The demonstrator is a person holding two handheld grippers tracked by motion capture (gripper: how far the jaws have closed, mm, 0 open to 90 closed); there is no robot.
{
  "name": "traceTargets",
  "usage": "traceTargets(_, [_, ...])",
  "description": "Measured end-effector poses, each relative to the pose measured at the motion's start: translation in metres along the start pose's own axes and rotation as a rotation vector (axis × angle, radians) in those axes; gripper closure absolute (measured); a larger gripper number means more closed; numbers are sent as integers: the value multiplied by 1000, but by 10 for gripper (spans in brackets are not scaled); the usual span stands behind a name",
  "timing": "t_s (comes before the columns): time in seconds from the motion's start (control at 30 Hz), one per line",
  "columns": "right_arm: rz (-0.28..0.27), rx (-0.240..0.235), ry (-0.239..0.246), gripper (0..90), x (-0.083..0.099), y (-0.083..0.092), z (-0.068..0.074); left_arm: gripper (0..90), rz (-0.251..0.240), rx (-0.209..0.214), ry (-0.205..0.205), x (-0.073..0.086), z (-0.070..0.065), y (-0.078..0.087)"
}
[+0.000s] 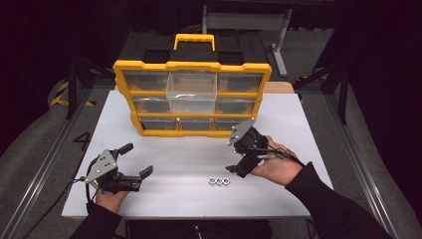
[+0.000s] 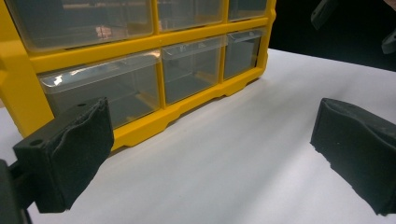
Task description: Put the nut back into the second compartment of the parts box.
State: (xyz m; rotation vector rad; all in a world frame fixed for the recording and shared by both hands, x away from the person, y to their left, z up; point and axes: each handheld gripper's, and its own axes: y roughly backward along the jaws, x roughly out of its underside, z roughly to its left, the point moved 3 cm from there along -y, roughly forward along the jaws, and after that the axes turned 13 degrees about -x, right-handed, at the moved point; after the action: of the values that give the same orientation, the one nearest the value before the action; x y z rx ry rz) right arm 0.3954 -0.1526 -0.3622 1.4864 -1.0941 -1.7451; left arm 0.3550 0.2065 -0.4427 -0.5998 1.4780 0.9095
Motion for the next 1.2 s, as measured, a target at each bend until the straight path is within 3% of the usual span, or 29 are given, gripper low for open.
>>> traceTargets(0.17, [46,-45,-39,61,-3,-7,2,1,4,-4,-1,0,0,-1])
traceTargets(0.37, [106,-64,-62,67,-3,-16,2,1,8,-4,-5,1,-1,-1])
traceTargets(0.9, [177,-104,-7,86,8,-55,18,1,9,-5,-8,1,-1,-1])
traceTargets(1.17, [249,-124,23,165,14,-76,24,1,3,-6,-4,1,-1,-1])
traceTargets(1.2, [264,-126,6,184,15,-78,25,1,3,-6,-4,1,-1,-1])
